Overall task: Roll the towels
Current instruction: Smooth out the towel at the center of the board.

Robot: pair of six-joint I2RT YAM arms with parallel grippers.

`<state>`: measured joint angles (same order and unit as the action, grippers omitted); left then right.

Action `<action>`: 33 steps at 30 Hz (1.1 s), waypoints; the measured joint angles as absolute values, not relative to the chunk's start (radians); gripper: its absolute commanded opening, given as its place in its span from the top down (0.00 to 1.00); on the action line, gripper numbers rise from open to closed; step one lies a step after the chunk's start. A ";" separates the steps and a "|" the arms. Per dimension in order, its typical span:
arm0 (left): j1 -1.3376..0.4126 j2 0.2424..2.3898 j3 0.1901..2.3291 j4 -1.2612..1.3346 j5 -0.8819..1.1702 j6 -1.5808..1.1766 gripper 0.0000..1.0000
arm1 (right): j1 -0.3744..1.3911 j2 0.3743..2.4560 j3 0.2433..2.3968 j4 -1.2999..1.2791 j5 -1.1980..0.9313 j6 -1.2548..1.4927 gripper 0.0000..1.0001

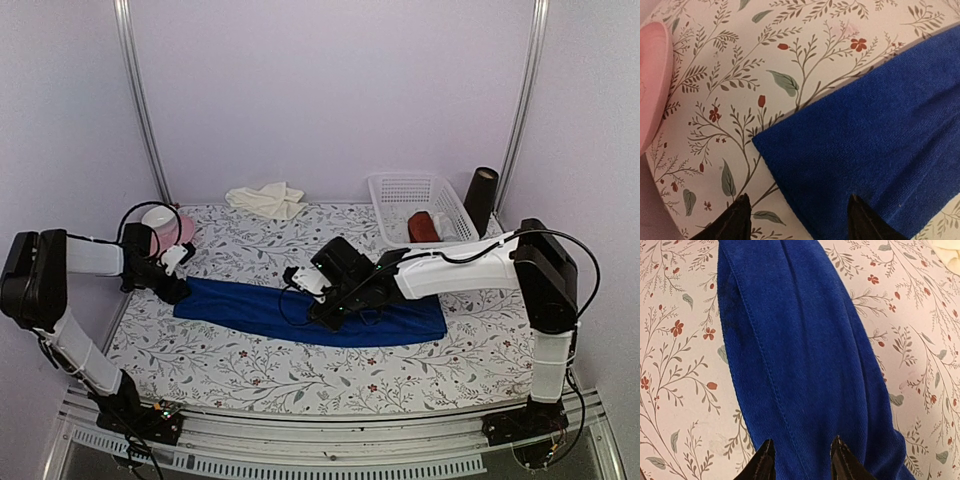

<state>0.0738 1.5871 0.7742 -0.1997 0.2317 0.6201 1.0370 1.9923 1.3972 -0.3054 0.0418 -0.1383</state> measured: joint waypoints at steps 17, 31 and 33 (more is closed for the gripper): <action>0.031 1.607 0.686 -0.016 -0.021 0.593 0.38 | 1.056 2.128 1.488 -0.301 -0.012 -0.202 0.61; 0.035 1.479 0.612 -0.094 -0.132 0.579 0.08 | 1.058 2.172 1.543 -0.323 0.017 -0.211 0.71; 0.035 1.477 0.621 -0.112 -0.130 0.566 0.06 | 1.058 2.183 1.558 -0.325 0.020 -0.214 0.72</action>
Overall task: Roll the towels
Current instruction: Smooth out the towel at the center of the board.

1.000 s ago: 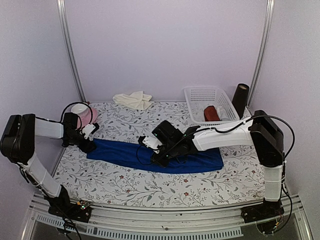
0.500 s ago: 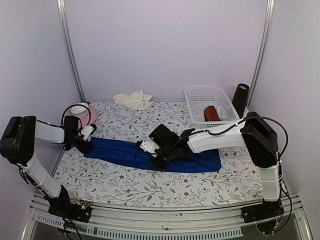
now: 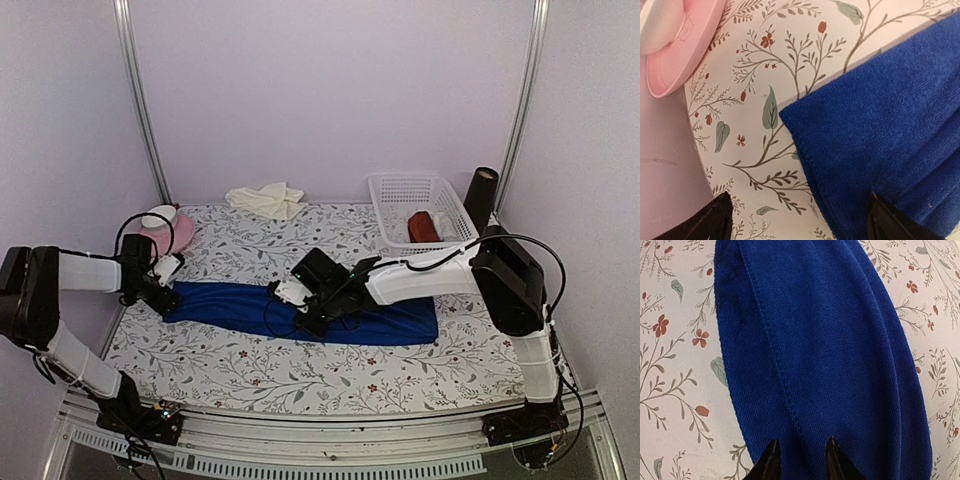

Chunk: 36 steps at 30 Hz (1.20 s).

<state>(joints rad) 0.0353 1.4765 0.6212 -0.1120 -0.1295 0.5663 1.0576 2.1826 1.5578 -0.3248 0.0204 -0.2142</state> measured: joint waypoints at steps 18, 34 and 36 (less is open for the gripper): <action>0.043 1.361 0.612 -0.124 -0.094 0.512 0.03 | 1.058 2.241 1.598 -0.320 0.031 -0.224 0.93; 0.047 1.362 0.597 -0.116 -0.080 0.504 0.03 | 1.048 2.233 1.592 -0.322 0.003 -0.213 0.88; 0.047 1.367 0.597 -0.113 -0.078 0.505 0.03 | 1.042 2.227 1.590 -0.324 -0.002 -0.204 0.88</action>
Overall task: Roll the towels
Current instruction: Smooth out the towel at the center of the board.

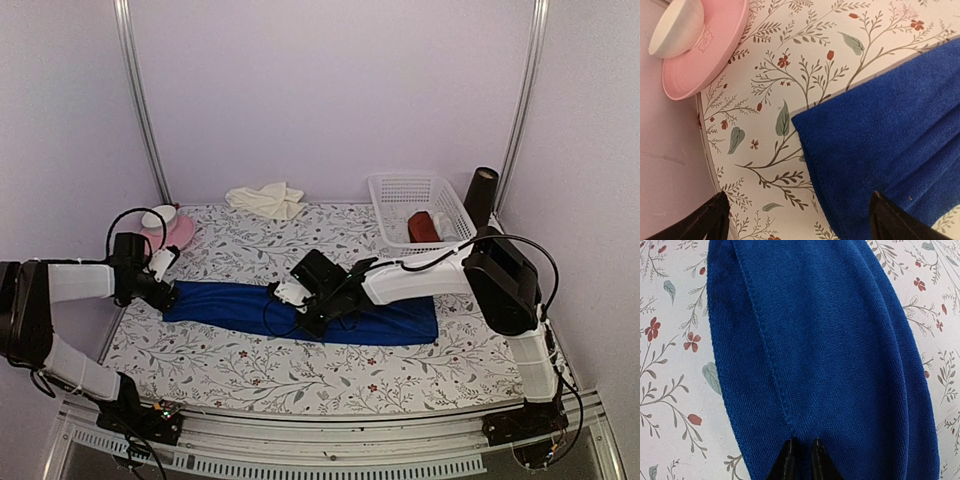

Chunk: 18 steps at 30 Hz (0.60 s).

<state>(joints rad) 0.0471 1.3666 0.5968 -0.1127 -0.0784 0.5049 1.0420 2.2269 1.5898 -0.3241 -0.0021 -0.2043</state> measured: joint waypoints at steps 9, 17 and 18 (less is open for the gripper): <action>0.047 1.459 0.593 -0.064 -0.112 0.524 0.03 | 1.031 2.224 1.590 -0.325 -0.034 -0.193 0.88; 0.047 1.493 0.593 -0.004 -0.148 0.535 0.03 | 1.019 2.224 1.590 -0.327 -0.093 -0.172 0.92; 0.047 1.496 0.593 0.002 -0.152 0.535 0.03 | 1.018 2.224 1.591 -0.328 -0.100 -0.171 0.92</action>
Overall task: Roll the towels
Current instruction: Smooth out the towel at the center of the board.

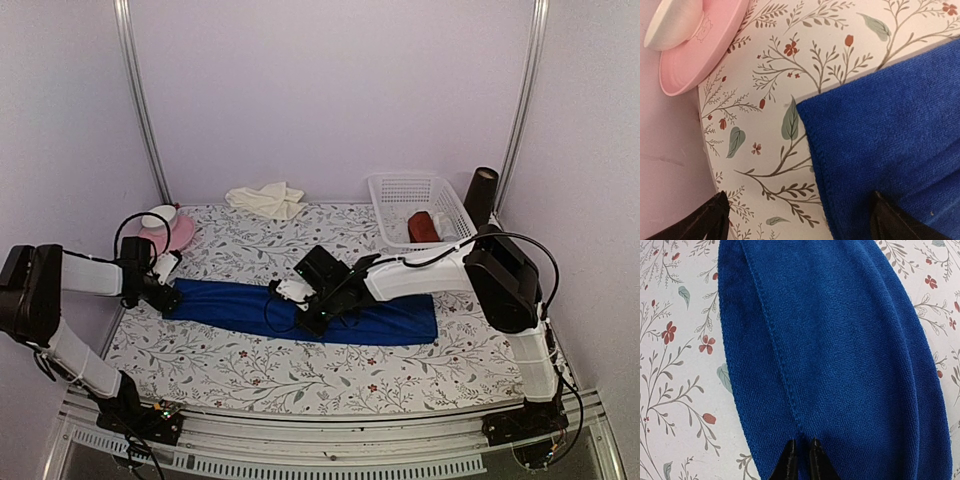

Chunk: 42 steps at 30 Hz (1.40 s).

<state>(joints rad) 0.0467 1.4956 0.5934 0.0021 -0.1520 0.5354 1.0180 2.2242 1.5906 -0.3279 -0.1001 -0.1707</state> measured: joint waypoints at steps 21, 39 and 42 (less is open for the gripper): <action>0.038 1.505 0.591 0.033 -0.192 0.545 0.03 | 1.007 2.247 1.630 -0.342 -0.108 -0.123 0.88; 0.038 1.505 0.591 0.033 -0.192 0.545 0.03 | 1.007 2.257 1.632 -0.347 -0.111 -0.120 0.98; 0.038 1.505 0.591 0.033 -0.192 0.545 0.03 | 1.005 2.257 1.632 -0.347 -0.114 -0.120 0.98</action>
